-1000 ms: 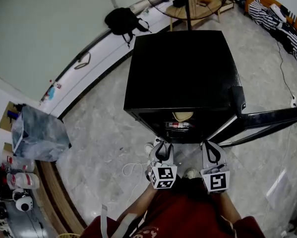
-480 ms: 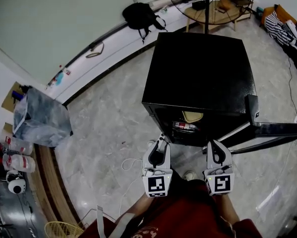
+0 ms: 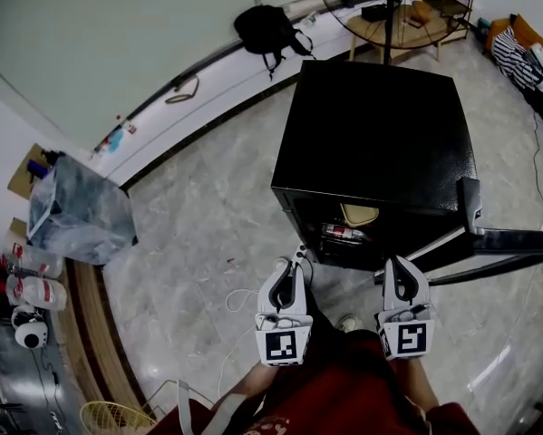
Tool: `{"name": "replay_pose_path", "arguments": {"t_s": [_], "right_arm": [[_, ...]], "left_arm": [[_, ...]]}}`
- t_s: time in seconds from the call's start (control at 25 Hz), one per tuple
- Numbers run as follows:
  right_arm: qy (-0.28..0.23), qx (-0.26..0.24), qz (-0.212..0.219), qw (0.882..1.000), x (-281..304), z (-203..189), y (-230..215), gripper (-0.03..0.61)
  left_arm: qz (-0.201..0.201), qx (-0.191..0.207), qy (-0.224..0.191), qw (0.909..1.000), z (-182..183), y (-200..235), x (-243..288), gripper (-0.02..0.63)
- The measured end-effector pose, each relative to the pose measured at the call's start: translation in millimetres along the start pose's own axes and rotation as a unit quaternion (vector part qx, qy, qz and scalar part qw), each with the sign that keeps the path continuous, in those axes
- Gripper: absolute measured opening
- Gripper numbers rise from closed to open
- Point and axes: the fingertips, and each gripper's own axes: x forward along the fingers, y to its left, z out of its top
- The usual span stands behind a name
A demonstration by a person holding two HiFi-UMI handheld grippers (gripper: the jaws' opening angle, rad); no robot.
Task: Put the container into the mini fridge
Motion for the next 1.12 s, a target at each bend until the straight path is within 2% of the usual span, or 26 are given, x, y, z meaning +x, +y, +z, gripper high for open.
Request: {"name": "replay_pose_path", "arguments": {"t_s": [0.12, 1.12], "right_arm": [[-0.001, 0.0, -0.001, 1.0, -1, 0, 0, 0.0], [-0.003, -0.006, -0.02, 1.0, -14, 17, -12, 0.0]], "left_arm": [[-0.013, 0.003, -0.013, 0.9998, 5, -2, 0, 0.008], [-0.031, 0.011, -0.019, 0.9993, 22, -2, 12, 0.006]]}}
